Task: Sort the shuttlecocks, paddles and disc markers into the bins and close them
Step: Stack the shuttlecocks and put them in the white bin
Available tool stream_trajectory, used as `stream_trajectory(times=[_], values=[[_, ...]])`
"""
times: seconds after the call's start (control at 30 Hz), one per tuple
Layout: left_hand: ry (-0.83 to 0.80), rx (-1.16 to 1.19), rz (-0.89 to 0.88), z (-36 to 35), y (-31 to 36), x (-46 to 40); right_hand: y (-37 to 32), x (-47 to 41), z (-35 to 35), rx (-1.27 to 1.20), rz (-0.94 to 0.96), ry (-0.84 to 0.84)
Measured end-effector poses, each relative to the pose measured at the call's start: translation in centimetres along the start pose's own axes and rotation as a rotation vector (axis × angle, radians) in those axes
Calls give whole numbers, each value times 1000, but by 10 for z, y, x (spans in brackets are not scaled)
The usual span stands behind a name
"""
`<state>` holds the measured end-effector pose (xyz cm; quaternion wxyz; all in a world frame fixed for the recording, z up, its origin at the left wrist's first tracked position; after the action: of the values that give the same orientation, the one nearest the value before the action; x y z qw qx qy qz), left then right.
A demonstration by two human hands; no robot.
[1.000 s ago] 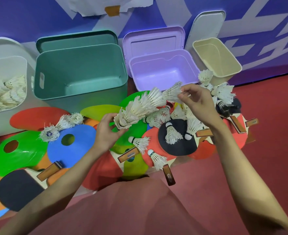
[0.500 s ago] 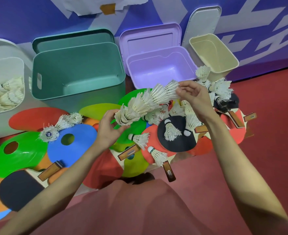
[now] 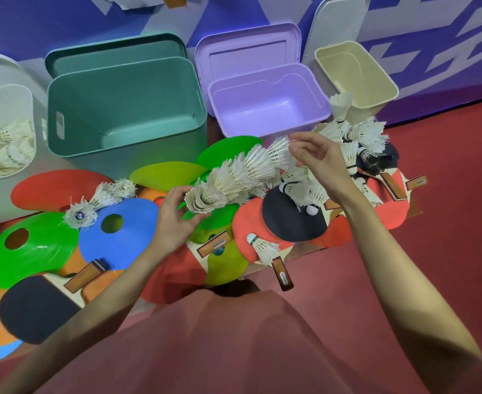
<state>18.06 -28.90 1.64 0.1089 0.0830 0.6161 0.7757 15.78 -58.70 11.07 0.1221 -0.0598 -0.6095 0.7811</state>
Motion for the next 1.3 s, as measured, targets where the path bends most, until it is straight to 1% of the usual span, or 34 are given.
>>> stream_trajectory(times=[0.23,0.33,0.37,0.4,0.47,0.5,0.57,0.63,0.7,0.77,0.83,0.87,0.97,1.0,1.03,1.07,1.13,1.23,1.3], values=[[0,-25,-44,-1,-1,9,16,9,0,83,-22,17],[8,-39,-49,-2,-3,10,28,13,8,90,-66,105],[10,-40,-52,-2,-3,11,33,16,13,144,-72,163],[11,-42,-54,-2,-3,11,38,20,17,252,-82,220],[13,-40,-55,-3,-3,12,50,32,22,543,-137,296],[16,-36,-53,-3,-3,12,58,41,21,658,-173,306],[23,-35,-56,-2,-2,14,70,55,12,780,-202,269],[23,-46,-58,-3,-1,15,79,64,-1,882,-200,186],[20,-56,-53,-3,-1,15,87,64,-10,943,-201,134],[15,-67,-52,-3,-1,15,90,60,-14,890,-203,156],[16,-67,-48,-2,-1,16,88,55,-12,756,-196,210],[21,-68,-47,-1,-1,17,85,53,-8,691,-195,254],[29,-79,-43,2,-1,19,69,48,14,548,-131,481],[29,-74,-42,4,-2,21,64,45,21,488,-103,532],[26,-68,-45,6,-2,22,60,41,26,415,-79,547],[25,-66,-49,8,-2,23,57,36,28,344,-65,522],[30,-74,-54,14,-3,25,52,26,22,252,-58,391],[47,-109,-63,26,2,29,36,21,-4,237,29,177],[67,-178,-96,40,8,32,24,19,-23,231,81,83]])
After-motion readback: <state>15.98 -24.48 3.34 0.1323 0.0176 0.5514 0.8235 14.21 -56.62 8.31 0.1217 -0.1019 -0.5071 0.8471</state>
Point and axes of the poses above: each hand's wrist, its own x-axis away from the middle knuckle, its own z-axis out of the back of the hand, y = z × x, the point moved 6 cm from there along -x, towards the middle knuckle, and after that the axes turned 5 degrees about x, right-handed, at the moved point
